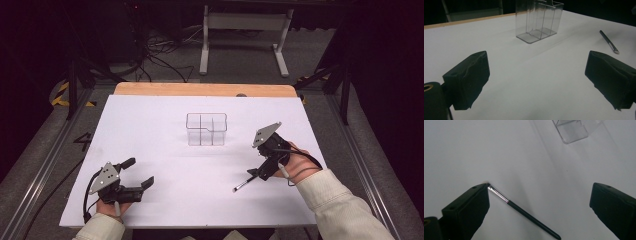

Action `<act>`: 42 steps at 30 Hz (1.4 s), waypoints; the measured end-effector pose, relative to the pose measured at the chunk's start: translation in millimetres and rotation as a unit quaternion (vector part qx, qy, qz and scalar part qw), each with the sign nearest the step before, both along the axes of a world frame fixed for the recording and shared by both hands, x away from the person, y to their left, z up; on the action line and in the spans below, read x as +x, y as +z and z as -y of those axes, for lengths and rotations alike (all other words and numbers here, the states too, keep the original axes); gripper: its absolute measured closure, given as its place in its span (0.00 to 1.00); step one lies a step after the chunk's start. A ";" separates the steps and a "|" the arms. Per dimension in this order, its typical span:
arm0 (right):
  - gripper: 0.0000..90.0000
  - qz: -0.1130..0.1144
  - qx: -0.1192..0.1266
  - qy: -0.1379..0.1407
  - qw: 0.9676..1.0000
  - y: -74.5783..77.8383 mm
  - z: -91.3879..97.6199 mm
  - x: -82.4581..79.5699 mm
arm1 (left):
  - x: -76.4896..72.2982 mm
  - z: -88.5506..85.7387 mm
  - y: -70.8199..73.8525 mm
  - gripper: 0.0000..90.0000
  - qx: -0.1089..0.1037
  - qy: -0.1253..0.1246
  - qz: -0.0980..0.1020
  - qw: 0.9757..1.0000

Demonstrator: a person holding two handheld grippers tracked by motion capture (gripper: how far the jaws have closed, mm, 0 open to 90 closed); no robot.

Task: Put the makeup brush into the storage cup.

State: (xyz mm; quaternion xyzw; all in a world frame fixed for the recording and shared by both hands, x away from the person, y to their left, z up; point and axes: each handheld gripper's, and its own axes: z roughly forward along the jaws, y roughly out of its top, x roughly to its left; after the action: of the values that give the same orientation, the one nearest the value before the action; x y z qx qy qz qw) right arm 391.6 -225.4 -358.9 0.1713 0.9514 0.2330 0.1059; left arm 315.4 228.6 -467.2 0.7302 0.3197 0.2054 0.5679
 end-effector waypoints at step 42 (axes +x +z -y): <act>0.46 -0.078 -0.183 0.091 0.976 -55.8 -17.5 5.2 | -0.1 7.0 0.2 0.10 0.017 -0.021 -0.007 1.000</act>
State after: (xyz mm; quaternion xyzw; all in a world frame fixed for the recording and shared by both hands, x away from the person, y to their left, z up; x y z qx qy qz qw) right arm 396.8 -207.9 -414.7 0.0792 0.9948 0.0497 0.0392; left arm 315.2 221.6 -467.0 0.7477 0.3050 0.1934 0.5573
